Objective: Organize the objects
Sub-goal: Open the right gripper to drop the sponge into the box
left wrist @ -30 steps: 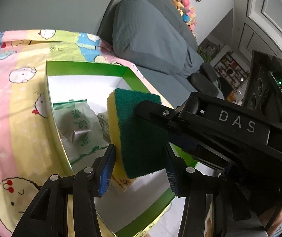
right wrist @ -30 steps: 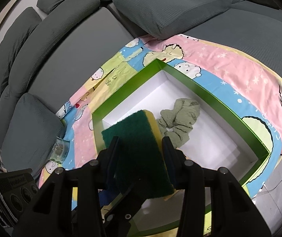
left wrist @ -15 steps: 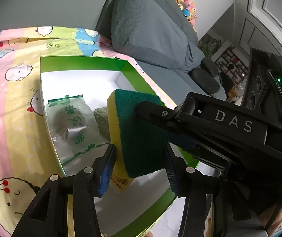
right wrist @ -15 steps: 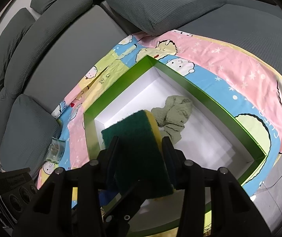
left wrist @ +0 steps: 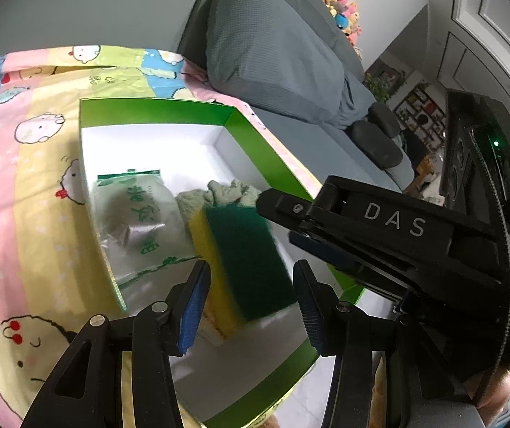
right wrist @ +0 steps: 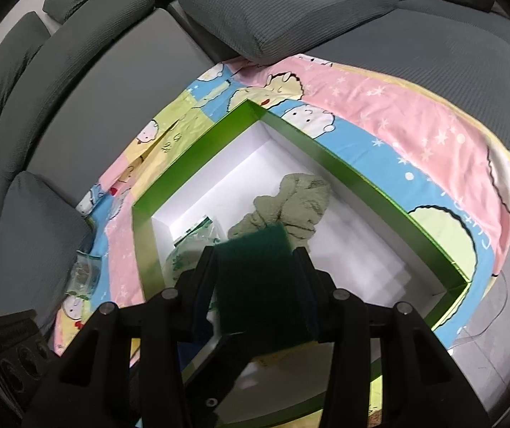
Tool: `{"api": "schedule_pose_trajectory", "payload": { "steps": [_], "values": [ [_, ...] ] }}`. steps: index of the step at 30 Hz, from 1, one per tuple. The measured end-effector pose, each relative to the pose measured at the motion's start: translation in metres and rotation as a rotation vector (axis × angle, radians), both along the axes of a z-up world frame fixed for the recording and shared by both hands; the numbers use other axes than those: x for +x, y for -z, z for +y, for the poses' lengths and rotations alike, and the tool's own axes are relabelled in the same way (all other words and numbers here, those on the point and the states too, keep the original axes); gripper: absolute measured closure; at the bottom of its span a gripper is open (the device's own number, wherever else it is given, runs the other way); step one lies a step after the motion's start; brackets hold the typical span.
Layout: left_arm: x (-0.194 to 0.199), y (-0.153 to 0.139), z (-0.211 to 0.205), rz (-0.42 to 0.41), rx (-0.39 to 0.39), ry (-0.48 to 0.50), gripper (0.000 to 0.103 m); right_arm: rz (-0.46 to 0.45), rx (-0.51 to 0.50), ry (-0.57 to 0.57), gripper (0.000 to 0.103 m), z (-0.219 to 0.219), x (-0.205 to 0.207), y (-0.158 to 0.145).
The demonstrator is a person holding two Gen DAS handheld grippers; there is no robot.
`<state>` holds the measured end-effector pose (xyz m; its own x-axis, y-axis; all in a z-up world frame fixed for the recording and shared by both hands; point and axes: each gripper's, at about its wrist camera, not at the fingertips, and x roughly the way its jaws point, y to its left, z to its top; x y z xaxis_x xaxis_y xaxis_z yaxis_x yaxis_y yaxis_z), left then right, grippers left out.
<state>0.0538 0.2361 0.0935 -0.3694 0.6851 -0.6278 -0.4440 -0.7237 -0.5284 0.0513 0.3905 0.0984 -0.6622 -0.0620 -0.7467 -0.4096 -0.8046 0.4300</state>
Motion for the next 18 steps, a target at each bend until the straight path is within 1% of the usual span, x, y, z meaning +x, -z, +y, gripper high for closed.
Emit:
{"api": "schedule_pose_trajectory", "payload": {
  "steps": [2,4,7,10,13,14,15,16,17,18],
  "values": [
    [0.000,-0.002,-0.005,0.000,0.003,-0.008,0.054,-0.004,0.008,0.006,0.054,-0.001,0.000,0.000],
    [0.002,-0.005,-0.008,0.005,0.008,-0.016,0.054,0.002,0.010,0.009,0.051,-0.001,0.001,-0.002],
    [0.005,-0.012,-0.019,0.030,-0.006,-0.039,0.054,0.024,0.021,0.011,0.049,-0.004,0.003,-0.006],
    [0.008,-0.019,-0.032,0.053,-0.034,-0.068,0.054,0.054,0.014,-0.013,0.045,-0.011,0.004,-0.012],
    [0.009,-0.022,-0.047,0.059,-0.050,-0.100,0.053,0.091,-0.007,-0.056,0.042,-0.020,0.004,-0.018],
    [0.009,-0.023,-0.056,0.057,-0.058,-0.118,0.052,0.103,-0.012,-0.072,0.039,-0.023,0.003,-0.020],
    [0.009,-0.024,-0.062,0.057,-0.069,-0.135,0.046,0.112,-0.012,-0.085,0.038,-0.027,0.003,-0.022],
    [0.008,-0.024,-0.067,0.058,-0.081,-0.151,0.040,0.128,-0.011,-0.108,0.033,-0.032,0.002,-0.025],
    [0.008,-0.024,-0.075,0.062,-0.099,-0.177,0.039,0.141,-0.013,-0.131,0.029,-0.037,0.001,-0.026],
    [0.008,-0.025,-0.084,0.070,-0.114,-0.208,0.039,0.155,-0.015,-0.157,0.027,-0.043,0.000,-0.028]
  ]
}}
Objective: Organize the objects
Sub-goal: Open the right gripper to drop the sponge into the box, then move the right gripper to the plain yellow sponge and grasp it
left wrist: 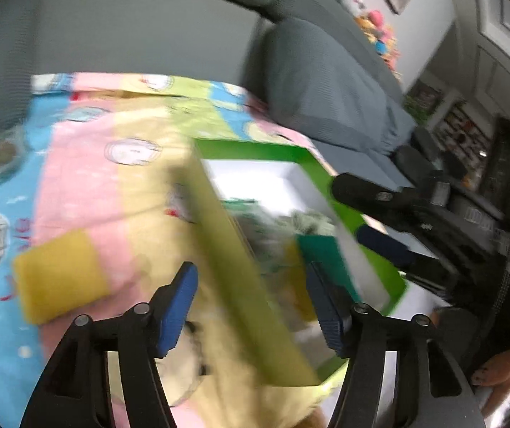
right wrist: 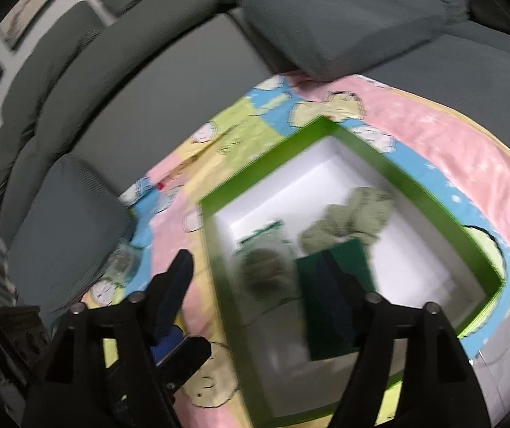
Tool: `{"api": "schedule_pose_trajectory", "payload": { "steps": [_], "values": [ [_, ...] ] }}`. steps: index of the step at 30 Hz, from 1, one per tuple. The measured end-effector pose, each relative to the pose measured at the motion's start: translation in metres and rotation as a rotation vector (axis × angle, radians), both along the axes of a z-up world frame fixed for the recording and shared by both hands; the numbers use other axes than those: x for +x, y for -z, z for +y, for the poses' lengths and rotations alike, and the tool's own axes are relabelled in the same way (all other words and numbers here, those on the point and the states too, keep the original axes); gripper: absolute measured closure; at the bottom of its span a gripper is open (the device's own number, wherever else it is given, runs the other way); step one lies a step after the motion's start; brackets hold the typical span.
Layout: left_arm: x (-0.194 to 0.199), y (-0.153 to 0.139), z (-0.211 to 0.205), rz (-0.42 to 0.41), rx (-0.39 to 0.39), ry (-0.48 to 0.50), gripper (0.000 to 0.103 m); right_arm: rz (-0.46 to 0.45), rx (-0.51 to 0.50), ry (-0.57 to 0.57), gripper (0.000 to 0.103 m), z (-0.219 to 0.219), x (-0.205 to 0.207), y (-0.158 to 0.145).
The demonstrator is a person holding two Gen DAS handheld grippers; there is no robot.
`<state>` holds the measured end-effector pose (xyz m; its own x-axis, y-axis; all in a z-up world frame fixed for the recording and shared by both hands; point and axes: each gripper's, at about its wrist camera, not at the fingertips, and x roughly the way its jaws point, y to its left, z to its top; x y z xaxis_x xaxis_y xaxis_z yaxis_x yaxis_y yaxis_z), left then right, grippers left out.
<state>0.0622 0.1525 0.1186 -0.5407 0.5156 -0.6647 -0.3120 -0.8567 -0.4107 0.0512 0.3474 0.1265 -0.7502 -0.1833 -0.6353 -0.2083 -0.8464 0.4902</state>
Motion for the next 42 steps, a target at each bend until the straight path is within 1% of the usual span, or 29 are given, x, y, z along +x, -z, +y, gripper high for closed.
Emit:
{"api": "schedule_pose_trajectory", "payload": {
  "steps": [2,4,5,6,9,12,18,22,26,30,35,37,42],
  "values": [
    [-0.002,-0.001,-0.014,0.000,-0.016,-0.040,0.039,0.022,0.000,-0.055,0.022,-0.014,-0.003,-0.003],
    [-0.006,0.001,-0.029,-0.021,-0.026,-0.081,0.034,0.036,0.006,-0.105,0.016,-0.027,-0.007,-0.005],
    [-0.008,0.003,-0.040,-0.036,-0.030,-0.111,0.028,0.038,0.013,-0.132,0.013,-0.036,-0.010,-0.005],
    [-0.010,0.005,-0.044,-0.040,-0.030,-0.125,0.027,0.036,0.019,-0.149,0.013,-0.043,-0.013,-0.005],
    [-0.012,0.011,-0.068,-0.074,-0.040,-0.184,0.027,0.029,0.026,-0.190,0.012,-0.061,-0.019,-0.004],
    [-0.014,0.020,-0.087,-0.115,-0.056,-0.238,0.027,0.012,0.010,-0.239,0.012,-0.078,-0.027,0.002],
    [-0.020,0.041,-0.128,-0.204,-0.068,-0.323,0.027,-0.048,-0.026,-0.329,0.012,-0.106,-0.039,0.017],
    [-0.023,0.054,-0.145,-0.254,-0.043,-0.331,0.027,-0.062,-0.059,-0.375,0.012,-0.118,-0.043,0.023],
    [-0.022,0.062,-0.153,-0.287,-0.028,-0.339,0.027,-0.090,-0.105,-0.385,0.012,-0.128,-0.054,0.031],
    [-0.023,0.066,-0.156,-0.306,0.003,-0.335,0.027,-0.103,-0.092,-0.416,0.013,-0.143,-0.060,0.035],
    [-0.026,0.070,-0.156,-0.312,0.043,-0.317,0.027,-0.147,-0.059,-0.447,0.022,-0.157,-0.066,0.043],
    [-0.028,0.073,-0.156,-0.324,0.062,-0.316,0.027,-0.166,-0.041,-0.446,0.023,-0.160,-0.068,0.046],
    [-0.032,0.077,-0.153,-0.339,0.089,-0.294,0.027,-0.219,-0.027,-0.452,0.038,-0.162,-0.079,0.061]
  ]
}}
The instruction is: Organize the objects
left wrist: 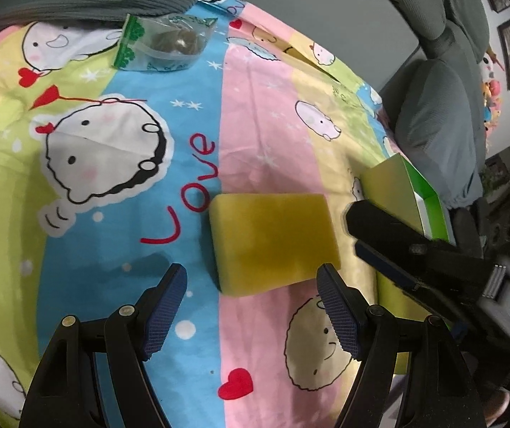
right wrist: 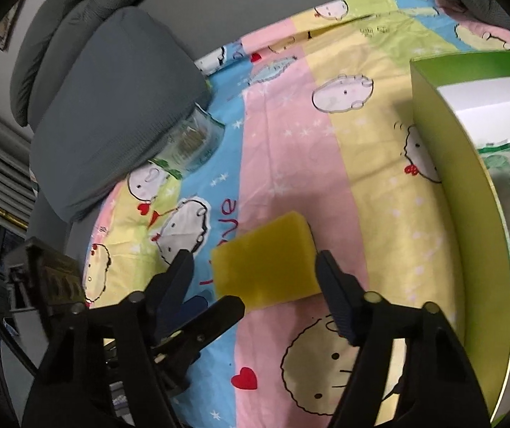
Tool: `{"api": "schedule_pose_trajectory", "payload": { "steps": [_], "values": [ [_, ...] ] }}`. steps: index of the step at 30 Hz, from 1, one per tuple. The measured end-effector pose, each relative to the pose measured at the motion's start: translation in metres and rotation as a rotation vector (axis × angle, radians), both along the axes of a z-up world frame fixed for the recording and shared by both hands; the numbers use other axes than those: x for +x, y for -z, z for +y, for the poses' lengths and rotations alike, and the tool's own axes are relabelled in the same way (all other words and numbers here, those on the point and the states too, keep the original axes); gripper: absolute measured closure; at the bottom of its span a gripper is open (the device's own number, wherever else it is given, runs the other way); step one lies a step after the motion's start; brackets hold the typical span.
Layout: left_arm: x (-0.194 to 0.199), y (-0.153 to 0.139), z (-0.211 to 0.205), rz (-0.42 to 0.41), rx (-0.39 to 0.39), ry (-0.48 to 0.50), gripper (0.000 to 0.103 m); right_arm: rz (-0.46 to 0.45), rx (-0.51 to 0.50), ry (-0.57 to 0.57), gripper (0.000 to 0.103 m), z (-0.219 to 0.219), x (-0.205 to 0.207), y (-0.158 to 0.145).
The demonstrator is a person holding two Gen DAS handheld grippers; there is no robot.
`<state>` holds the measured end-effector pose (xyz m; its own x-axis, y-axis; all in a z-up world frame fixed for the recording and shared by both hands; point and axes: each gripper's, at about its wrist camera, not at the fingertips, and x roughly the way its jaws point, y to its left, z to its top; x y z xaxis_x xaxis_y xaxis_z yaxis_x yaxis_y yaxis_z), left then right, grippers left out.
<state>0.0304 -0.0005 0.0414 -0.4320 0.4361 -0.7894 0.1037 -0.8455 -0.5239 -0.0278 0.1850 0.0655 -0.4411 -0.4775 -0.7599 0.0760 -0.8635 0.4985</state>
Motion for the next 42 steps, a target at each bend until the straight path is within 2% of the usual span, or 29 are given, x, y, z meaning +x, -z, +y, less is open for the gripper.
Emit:
{"api": "schedule_pose_trajectory", "payload": {
  "steps": [2,7,12,21,28,35,42],
  "values": [
    [-0.002,0.002,0.001,-0.003,0.009,0.001,0.027,-0.024,0.022,0.008,0.044,-0.001,-0.005,0.007],
    [-0.004,0.007,0.003,-0.019,0.027,0.018,0.027,-0.072,0.045,0.015,0.044,-0.003,-0.016,0.021],
    [-0.007,0.014,0.005,-0.045,0.045,0.029,0.046,-0.106,0.035,0.008,0.043,-0.006,-0.020,0.031],
    [-0.007,0.010,0.008,-0.003,0.004,0.050,0.047,-0.115,0.063,0.012,0.042,-0.012,-0.024,0.038],
    [0.001,-0.006,0.010,0.066,-0.020,0.050,0.047,-0.068,0.071,0.049,0.042,-0.011,-0.013,0.027],
    [0.012,-0.033,0.019,0.179,-0.034,0.051,0.047,0.043,0.054,0.077,0.042,-0.004,0.004,-0.002],
    [0.019,-0.053,0.028,0.282,-0.087,0.046,0.047,0.140,0.012,0.085,0.042,0.004,0.015,-0.022]
  ]
}}
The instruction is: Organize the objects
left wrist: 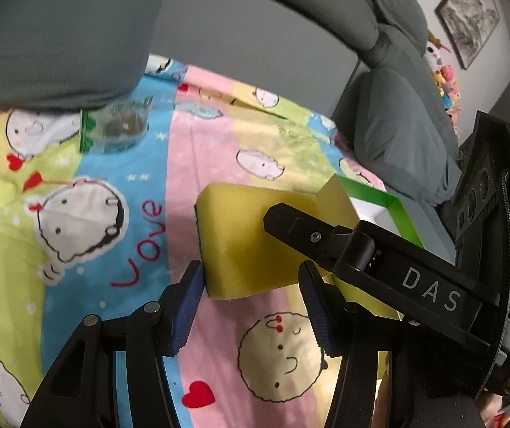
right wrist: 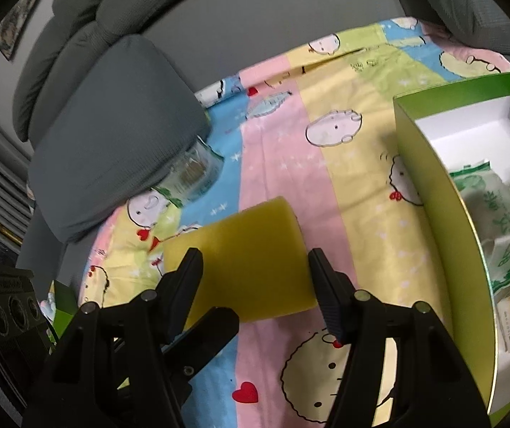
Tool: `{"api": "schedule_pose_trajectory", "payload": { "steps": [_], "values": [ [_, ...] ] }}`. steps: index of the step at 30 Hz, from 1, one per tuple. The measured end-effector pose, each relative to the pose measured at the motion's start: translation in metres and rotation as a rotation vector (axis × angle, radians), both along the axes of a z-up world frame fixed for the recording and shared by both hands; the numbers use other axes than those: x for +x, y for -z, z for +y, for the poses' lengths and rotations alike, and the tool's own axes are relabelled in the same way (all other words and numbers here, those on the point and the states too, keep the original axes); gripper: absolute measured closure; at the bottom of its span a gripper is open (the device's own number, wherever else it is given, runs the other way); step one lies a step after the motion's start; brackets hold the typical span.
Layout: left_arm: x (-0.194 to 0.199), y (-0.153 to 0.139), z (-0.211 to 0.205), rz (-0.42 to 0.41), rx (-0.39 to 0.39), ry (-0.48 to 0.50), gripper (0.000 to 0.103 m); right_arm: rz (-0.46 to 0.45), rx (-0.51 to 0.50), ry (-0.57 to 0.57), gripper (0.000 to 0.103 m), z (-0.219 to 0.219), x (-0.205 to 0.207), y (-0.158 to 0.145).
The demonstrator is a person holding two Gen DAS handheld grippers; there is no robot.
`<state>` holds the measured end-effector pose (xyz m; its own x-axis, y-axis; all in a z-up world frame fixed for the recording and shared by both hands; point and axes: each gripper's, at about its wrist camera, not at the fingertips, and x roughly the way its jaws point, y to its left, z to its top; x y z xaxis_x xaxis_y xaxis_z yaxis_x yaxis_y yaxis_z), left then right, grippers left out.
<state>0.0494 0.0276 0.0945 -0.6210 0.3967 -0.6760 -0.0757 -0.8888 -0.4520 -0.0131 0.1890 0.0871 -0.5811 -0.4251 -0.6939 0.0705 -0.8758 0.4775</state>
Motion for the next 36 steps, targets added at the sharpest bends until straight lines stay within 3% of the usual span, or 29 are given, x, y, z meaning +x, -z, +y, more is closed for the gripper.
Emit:
{"api": "schedule_pose_trajectory", "payload": {
  "steps": [5,11,15,26,36],
  "values": [
    [0.005,-0.007,0.002,0.044,-0.011,-0.001,0.047,0.035,-0.012,0.009,0.042,0.005,0.005,-0.007],
    [0.014,-0.022,0.013,0.158,-0.071,-0.010,0.048,0.082,-0.047,0.009,0.042,0.012,0.010,-0.016],
    [0.017,-0.027,0.016,0.203,-0.058,0.005,0.048,0.131,-0.050,0.021,0.042,0.017,0.017,-0.025],
    [0.021,-0.040,0.045,0.287,-0.057,0.053,0.048,0.219,-0.036,0.068,0.042,0.042,0.032,-0.042],
    [0.021,-0.044,0.076,0.330,-0.046,0.103,0.048,0.234,-0.037,0.130,0.042,0.073,0.042,-0.046]
  ]
}}
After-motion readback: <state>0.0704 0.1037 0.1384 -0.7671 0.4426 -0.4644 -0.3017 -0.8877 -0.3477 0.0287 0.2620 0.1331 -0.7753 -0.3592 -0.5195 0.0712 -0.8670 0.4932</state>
